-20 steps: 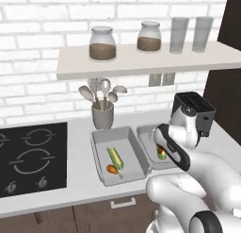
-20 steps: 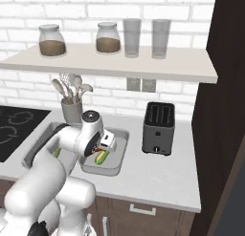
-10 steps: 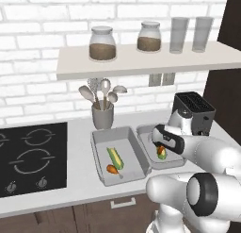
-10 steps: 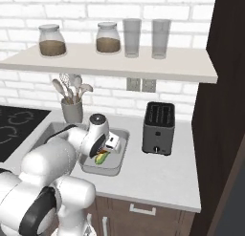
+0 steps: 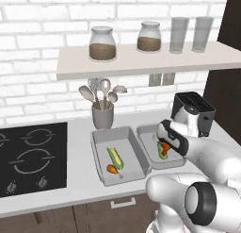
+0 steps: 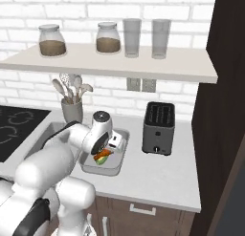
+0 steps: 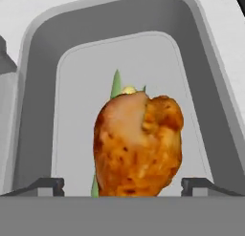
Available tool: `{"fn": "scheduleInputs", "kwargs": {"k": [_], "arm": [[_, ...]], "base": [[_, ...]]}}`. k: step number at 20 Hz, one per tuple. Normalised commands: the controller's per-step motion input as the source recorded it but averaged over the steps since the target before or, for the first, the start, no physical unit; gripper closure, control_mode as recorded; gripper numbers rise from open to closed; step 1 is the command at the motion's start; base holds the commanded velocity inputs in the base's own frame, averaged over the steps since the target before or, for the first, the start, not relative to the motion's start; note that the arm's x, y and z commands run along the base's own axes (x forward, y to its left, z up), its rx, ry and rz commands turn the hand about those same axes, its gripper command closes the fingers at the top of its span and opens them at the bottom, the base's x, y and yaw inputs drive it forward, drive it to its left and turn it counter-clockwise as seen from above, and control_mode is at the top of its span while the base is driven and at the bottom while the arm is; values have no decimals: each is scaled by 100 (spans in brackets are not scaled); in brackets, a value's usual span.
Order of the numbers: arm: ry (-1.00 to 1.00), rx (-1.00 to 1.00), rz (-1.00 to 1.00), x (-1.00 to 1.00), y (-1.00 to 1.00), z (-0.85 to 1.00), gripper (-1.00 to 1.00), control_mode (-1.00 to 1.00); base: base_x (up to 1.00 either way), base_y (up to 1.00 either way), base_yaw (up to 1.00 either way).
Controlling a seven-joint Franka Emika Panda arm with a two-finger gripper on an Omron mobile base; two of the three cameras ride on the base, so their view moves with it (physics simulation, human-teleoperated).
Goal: Place one corn and one chicken drumstick in each tupperware on the nearby counter, to pack two identical lunches.
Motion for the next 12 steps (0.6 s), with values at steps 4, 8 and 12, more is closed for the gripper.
{"fn": "scheduleInputs", "kwargs": {"k": [4,8,12], "arm": [[-13,0,0,-73,-3,71,-100,-100],[-12,0,0,-81,0,35,-100,-100],[-2,0,0,-97,0,22,-100,-100]], "base": [[0,0,0],[0,0,0],[0,0,0]]}}
